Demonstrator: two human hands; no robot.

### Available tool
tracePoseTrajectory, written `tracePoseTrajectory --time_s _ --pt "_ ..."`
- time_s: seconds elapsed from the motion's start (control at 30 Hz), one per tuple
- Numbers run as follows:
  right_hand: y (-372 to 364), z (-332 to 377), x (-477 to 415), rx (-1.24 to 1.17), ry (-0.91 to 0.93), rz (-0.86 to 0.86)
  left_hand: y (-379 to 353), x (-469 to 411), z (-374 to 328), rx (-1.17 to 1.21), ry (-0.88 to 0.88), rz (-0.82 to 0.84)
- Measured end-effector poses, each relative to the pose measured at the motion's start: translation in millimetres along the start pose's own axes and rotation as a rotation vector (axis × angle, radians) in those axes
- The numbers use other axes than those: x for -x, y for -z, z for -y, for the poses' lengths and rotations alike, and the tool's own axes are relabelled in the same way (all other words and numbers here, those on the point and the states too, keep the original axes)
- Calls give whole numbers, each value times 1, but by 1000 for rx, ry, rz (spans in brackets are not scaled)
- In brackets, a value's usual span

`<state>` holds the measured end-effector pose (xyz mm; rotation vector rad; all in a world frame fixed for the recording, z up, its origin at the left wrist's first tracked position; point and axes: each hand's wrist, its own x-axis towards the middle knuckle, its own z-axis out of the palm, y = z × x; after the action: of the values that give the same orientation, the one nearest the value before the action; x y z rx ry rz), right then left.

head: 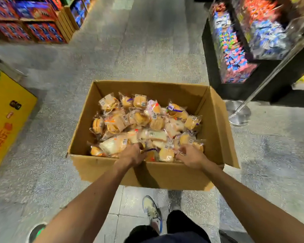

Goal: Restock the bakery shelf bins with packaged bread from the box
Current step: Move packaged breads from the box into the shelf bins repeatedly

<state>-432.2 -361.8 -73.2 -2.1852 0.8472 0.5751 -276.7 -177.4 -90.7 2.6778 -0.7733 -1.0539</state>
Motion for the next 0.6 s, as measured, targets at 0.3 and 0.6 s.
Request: tracePoseTrajectory --time_s 0.3,0.6 --pt "-13 -34 -130 -42 -99 173 -22 -103 -14 175 184 59" --pt "-28 -46 -231 -870 -573 86 -49 -174 -30 518 449 -87"
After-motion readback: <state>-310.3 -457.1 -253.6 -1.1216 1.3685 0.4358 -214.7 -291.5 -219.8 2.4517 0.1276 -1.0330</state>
